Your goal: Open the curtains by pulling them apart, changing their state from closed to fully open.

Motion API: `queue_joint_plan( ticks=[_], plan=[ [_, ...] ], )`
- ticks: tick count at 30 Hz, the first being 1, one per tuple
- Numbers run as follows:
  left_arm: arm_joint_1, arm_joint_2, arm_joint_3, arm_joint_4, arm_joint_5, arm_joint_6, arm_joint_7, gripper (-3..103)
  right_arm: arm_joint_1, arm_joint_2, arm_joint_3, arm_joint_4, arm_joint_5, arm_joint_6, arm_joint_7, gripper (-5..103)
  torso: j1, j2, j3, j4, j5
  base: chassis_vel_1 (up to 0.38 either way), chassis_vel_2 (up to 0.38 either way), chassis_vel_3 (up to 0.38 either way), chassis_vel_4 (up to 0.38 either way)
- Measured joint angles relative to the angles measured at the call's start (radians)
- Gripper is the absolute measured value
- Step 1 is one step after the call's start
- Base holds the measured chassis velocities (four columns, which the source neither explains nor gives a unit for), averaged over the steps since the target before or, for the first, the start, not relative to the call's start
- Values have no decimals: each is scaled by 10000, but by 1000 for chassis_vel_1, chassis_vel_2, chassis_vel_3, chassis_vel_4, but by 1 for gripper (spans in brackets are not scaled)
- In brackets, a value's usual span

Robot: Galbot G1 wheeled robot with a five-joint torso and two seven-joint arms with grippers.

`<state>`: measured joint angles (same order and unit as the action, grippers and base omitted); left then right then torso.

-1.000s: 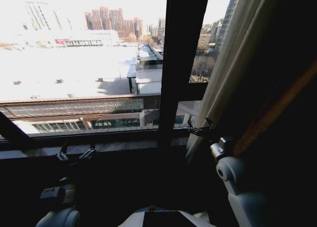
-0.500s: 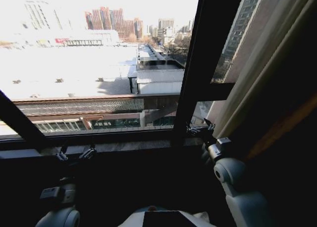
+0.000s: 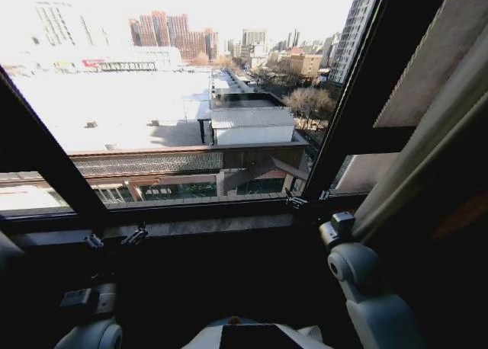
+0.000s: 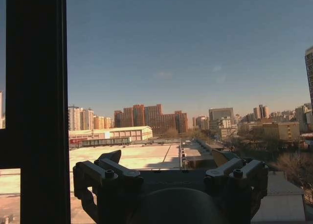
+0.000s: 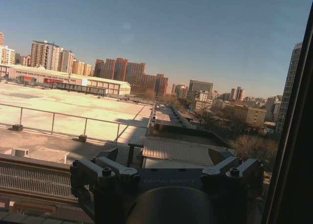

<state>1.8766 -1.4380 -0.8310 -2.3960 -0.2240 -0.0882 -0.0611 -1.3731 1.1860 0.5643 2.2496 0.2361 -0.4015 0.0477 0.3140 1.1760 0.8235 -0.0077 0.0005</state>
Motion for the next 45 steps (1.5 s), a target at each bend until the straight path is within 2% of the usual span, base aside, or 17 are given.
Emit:
queue_joint_plan(
  ticks=[42, 45],
  plan=[
    [-81, -30, 63, 185, 58, -4, -5, 100, 205, 106, -334, -197, -232, 98, -26, 100, 1, -1, 1, 1, -3, 350, 349, -352, -356],
    [-99, -17, 59, 240, 59, -9, -5, 100, 273, 98, -437, -314, -234, 387, -21, 100, 1, -1, 0, 0, -4, 364, 361, -348, -358]
  ],
)
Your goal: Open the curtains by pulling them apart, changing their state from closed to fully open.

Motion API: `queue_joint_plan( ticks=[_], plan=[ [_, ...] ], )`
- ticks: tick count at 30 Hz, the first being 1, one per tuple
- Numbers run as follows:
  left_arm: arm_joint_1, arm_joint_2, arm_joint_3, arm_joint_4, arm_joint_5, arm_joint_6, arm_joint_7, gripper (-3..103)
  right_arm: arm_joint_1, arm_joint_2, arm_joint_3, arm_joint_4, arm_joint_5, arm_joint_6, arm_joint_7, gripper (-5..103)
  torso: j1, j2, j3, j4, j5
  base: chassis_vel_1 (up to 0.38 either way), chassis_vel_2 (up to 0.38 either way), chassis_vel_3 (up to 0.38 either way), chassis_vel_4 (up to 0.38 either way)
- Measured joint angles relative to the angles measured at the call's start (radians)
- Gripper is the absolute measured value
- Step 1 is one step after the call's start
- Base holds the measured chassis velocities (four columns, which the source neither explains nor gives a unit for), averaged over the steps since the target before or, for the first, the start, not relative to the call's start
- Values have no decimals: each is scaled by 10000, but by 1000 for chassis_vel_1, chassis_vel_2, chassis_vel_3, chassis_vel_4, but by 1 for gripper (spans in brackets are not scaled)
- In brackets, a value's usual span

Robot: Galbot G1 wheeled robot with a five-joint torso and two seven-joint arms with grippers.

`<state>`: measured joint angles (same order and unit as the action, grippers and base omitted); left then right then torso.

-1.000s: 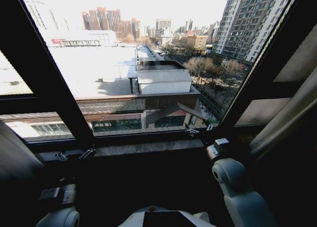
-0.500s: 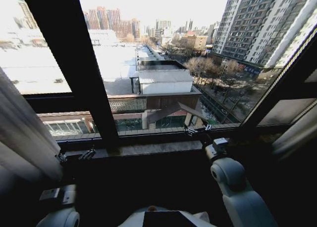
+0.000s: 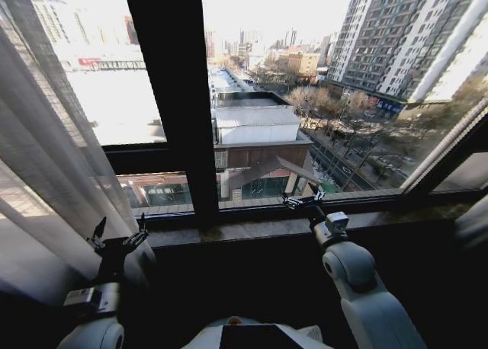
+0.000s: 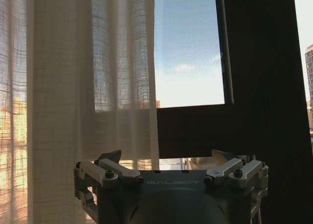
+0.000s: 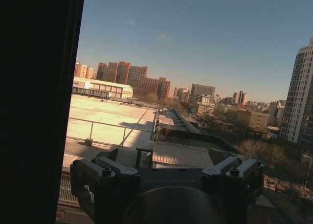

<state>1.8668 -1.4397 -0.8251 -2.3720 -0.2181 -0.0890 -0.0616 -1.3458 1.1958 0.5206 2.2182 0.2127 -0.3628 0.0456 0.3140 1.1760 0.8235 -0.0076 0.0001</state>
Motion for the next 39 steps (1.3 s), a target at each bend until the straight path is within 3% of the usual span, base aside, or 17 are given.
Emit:
queue_joint_plan(
  ticks=[14, 17, 25, 30, 39],
  plan=[
    [-159, 107, -70, 179, -23, 84, -19, 100, 157, 89, -225, -283, 16, 329, 79, 100, 1, 0, 1, 0, 3, 179, 181, -191, -193],
    [-412, 311, -68, 267, -55, 334, 17, 100, 158, 83, -225, -304, 20, 347, 82, 100, 0, -1, 2, -1, 12, -39, -42, 19, 37],
    [-1924, 917, 243, 699, -175, 1697, -183, 100, 265, 76, -410, -346, 33, 393, 84, 100, 0, 1, 0, 1, -8, -10, -18, 15, 12],
    [-2577, 1159, 519, 988, -152, 2161, -272, 100, 343, 78, -472, -474, 34, 549, 84, 100, 1, -1, 2, 0, -2, 0, 0, 0, 0],
    [-3310, 1840, 873, 1408, -232, 2936, 504, 100, 394, 42, -437, -688, 56, 683, 83, 100, 0, 0, 0, 0, 0, 0, 0, 0, 0]
  ],
)
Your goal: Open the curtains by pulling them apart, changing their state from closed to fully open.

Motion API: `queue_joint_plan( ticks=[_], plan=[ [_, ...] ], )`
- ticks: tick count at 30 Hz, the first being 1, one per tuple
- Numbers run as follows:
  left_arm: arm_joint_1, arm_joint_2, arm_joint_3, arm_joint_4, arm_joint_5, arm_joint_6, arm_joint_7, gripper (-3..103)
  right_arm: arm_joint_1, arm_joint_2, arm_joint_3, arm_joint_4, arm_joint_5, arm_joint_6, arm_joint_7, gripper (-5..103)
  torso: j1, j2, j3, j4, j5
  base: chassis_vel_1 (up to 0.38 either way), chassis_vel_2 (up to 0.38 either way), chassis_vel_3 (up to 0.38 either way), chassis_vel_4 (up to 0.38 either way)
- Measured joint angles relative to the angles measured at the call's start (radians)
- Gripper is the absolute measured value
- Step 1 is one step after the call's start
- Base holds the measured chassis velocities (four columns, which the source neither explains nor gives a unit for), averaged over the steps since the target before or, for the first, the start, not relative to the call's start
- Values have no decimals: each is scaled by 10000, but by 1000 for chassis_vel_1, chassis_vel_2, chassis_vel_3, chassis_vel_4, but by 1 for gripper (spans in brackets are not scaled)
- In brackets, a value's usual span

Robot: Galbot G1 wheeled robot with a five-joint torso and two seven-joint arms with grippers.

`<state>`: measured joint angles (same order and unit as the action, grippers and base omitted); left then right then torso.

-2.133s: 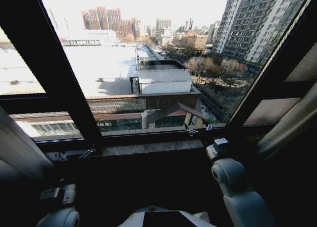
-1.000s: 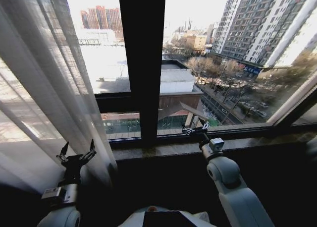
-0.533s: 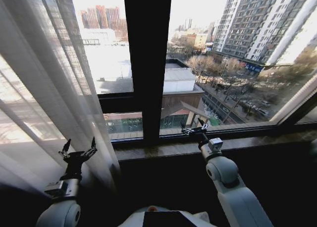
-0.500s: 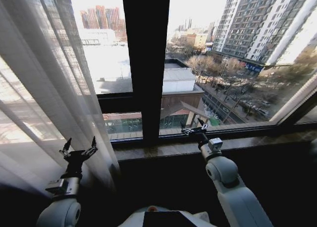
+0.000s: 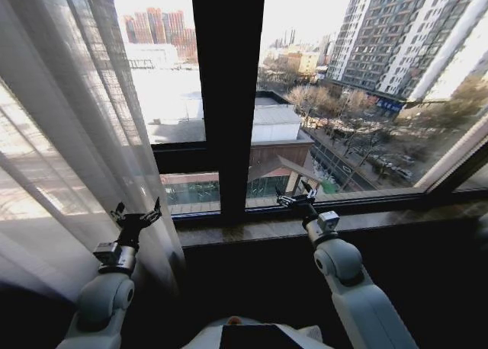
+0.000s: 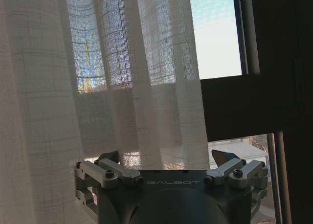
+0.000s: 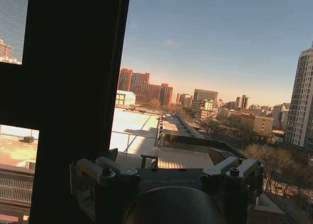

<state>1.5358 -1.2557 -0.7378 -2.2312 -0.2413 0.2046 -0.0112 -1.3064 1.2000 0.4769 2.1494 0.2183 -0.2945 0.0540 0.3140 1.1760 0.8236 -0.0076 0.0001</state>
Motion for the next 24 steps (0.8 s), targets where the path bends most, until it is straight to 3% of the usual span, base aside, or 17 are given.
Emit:
queue_joint_plan(
  ticks=[4, 9, 13, 14, 18, 19, 24],
  plan=[
    [-254, 130, 188, 318, -60, 140, 295, 100, 81, -7, -33, -216, 3, 109, -3, 100, 0, -1, 1, -1, 1, 0, 0, 0, 0],
    [-602, 111, 517, 622, -62, 178, 34, 100, 201, 6, -109, -378, 6, 139, -5, 100, 0, 0, 0, -1, 3, 0, 0, 0, 0],
    [-1146, -49, 1202, 861, 56, 362, -1166, 100, 325, 23, -202, -553, 8, 159, -5, 100, 1, 0, 0, -1, 1, 0, 0, 0, 0],
    [-1146, -49, 1202, 861, 56, 362, -1166, 100, 325, 23, -202, -553, 8, 159, -5, 100, 1, 0, 0, -1, 1, 0, 0, 0, 0],
    [-1441, -347, 1771, 1002, 370, 464, -2514, 101, 378, -32, -190, -662, 16, 172, -5, 100, 1, -1, 1, -2, 2, 0, 0, 0, 0],
    [-1463, -395, 1840, 1007, 381, 492, -2757, 97, 387, -45, -185, -682, 18, 175, -4, 100, 0, 0, 1, -2, 2, 0, 0, 0, 0],
    [-1418, -465, 1849, 1010, 418, 525, -3065, 86, 457, -64, -176, -781, 35, 180, 1, 100, 0, 0, 0, -2, 3, 0, 0, 0, 0]
  ],
)
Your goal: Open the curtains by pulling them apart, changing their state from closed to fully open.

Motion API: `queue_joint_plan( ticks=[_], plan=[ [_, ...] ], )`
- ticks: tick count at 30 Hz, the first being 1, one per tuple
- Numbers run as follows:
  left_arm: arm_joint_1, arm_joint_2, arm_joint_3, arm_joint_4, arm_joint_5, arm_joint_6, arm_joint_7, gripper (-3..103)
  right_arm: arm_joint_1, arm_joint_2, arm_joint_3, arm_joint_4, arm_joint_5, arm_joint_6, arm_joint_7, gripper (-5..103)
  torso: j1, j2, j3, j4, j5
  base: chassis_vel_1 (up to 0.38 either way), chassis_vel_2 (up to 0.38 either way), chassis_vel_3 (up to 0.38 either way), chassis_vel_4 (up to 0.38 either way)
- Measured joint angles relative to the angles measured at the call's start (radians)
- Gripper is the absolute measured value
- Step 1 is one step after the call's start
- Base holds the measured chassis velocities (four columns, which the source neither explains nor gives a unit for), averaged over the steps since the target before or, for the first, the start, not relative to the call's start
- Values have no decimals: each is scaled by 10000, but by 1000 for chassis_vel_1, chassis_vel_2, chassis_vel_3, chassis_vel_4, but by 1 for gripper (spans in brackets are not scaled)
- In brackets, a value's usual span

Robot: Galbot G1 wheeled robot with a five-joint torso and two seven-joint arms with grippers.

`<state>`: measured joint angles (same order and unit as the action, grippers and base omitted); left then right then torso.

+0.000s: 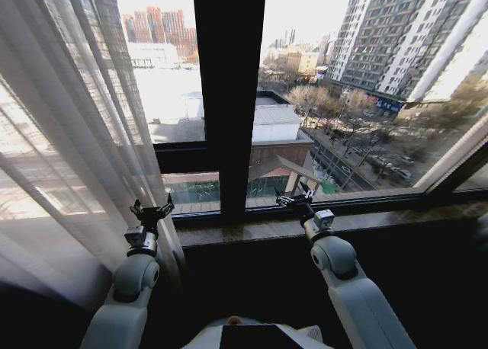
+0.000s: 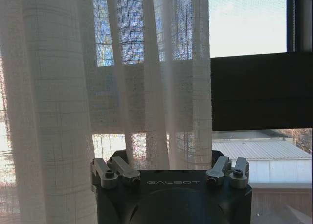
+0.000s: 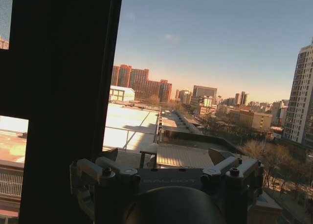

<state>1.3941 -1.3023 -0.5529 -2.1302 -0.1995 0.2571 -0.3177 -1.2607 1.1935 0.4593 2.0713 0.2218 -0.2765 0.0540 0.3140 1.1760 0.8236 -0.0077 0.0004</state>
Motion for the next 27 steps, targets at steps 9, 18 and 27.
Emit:
queue_joint_plan(
  ticks=[9, 18, 27],
  plan=[
    [656, 345, -990, -304, -59, -210, 1554, 48, 145, 19, 22, -126, 43, 7, 26, 100, 0, 1, 0, 2, -1, 0, 0, 0, 0],
    [927, 398, -1137, -697, -109, -230, 1923, 16, 123, 30, 65, -80, 231, 8, 65, 100, 0, 0, 0, 1, -1, 0, 0, 0, 0],
    [836, 550, -1179, -1027, -116, -161, 1902, 0, 47, 72, 119, -49, 224, 8, 69, 100, 0, 1, 0, 0, -2, 0, 0, 0, 0]
  ],
)
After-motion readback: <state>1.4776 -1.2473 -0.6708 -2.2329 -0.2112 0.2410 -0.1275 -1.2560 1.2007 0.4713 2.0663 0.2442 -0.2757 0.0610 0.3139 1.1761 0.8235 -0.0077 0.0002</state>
